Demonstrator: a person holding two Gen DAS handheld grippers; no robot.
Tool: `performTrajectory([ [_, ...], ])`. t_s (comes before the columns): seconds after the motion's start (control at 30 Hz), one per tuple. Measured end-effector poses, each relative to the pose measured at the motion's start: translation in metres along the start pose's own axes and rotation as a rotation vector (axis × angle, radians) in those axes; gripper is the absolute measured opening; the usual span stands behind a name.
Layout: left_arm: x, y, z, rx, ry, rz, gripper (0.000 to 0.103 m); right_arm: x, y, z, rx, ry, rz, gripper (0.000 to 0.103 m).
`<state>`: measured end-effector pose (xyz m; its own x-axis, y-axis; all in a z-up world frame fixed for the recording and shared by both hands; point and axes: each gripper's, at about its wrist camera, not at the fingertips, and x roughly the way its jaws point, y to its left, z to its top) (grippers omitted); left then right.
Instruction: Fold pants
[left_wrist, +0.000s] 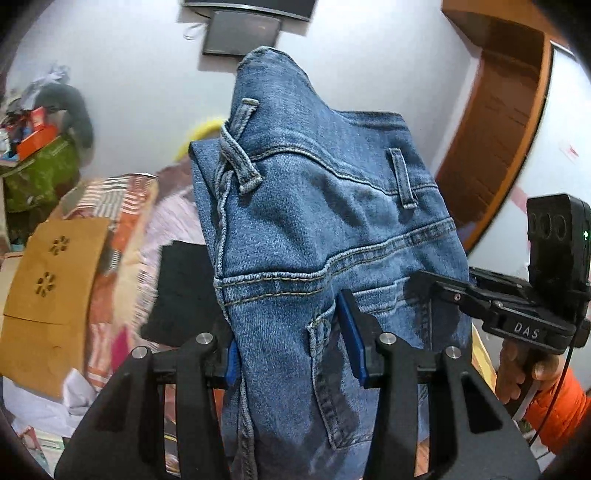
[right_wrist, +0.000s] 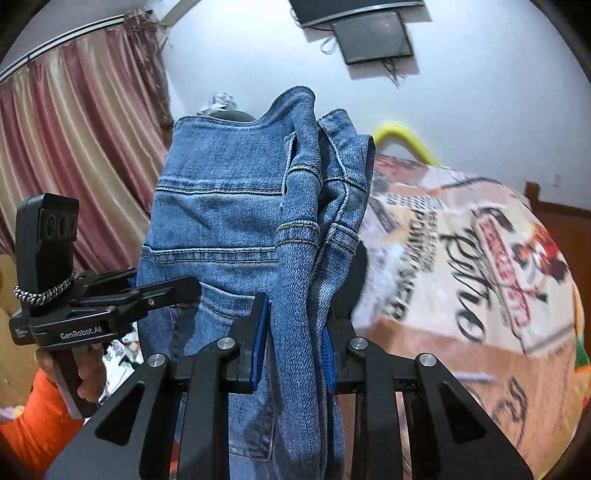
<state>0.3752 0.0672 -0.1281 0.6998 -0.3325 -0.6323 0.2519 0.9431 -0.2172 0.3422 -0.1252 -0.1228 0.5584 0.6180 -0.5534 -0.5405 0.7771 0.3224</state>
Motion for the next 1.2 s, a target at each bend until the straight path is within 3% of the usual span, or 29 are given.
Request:
performTrajectory([
  [0.23,0.028,0.067,0.003,-0.089,-0.004,0.036,0.045,0.070,0.015,0.014,-0.025,0.028,0.014,0.022],
  [0.6,0.128,0.133,0.004,-0.136,0.070,0.114,0.045,0.180,-0.008,0.007,-0.008,0.114,-0.065,0.022],
  [0.87,0.175,0.177,0.011,-0.184,0.096,0.085,0.045,0.225,-0.038,0.017,0.034,0.141,-0.125,0.022],
  [1.0,0.212,0.201,0.003,-0.203,0.182,0.086,0.045,0.246,-0.055,0.010,0.061,0.202,-0.146,0.022],
  [1.1,0.237,0.203,-0.007,-0.197,0.242,0.114,0.045,0.258,-0.062,-0.001,0.074,0.248,-0.186,0.022],
  [1.2,0.238,0.192,-0.011,-0.140,0.233,0.150,0.047,0.259,-0.066,-0.008,0.078,0.273,-0.201,0.022],
])
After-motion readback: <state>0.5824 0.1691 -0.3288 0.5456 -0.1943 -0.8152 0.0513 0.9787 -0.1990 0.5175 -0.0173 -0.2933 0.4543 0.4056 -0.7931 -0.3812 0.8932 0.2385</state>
